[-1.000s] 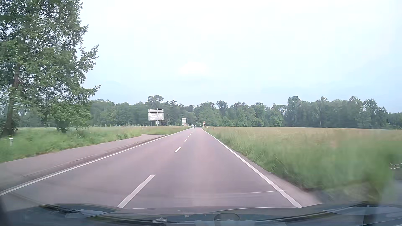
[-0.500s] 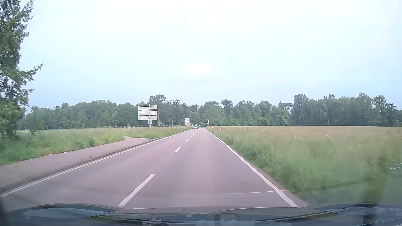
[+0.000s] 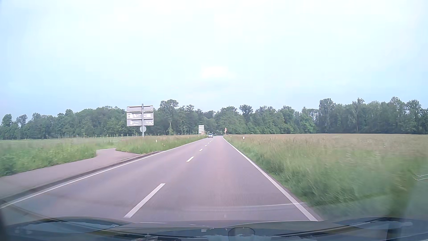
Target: Follow the waypoints while adhering to traffic rules and regulations
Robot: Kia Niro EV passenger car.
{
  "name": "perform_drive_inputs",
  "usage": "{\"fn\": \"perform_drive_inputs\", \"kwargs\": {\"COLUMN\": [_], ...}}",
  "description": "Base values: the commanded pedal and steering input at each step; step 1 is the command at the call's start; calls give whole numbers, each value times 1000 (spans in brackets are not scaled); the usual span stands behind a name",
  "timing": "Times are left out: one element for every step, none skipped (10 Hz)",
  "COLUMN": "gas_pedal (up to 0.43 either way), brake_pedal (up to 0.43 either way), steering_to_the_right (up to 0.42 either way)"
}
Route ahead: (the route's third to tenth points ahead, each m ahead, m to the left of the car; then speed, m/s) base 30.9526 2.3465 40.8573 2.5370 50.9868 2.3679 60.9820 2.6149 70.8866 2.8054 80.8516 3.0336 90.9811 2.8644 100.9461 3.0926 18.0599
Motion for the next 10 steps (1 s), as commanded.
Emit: {"fn": "perform_drive_inputs", "kwargs": {"gas_pedal": [197,197,197,197,197,189,189,189,169,150], "brake_pedal": [0,0,0,0,0,0,0,0,0,0], "steering_to_the_right": [-4,-4,-4,-3,-3,-3,-3,-3,-3,-3]}}
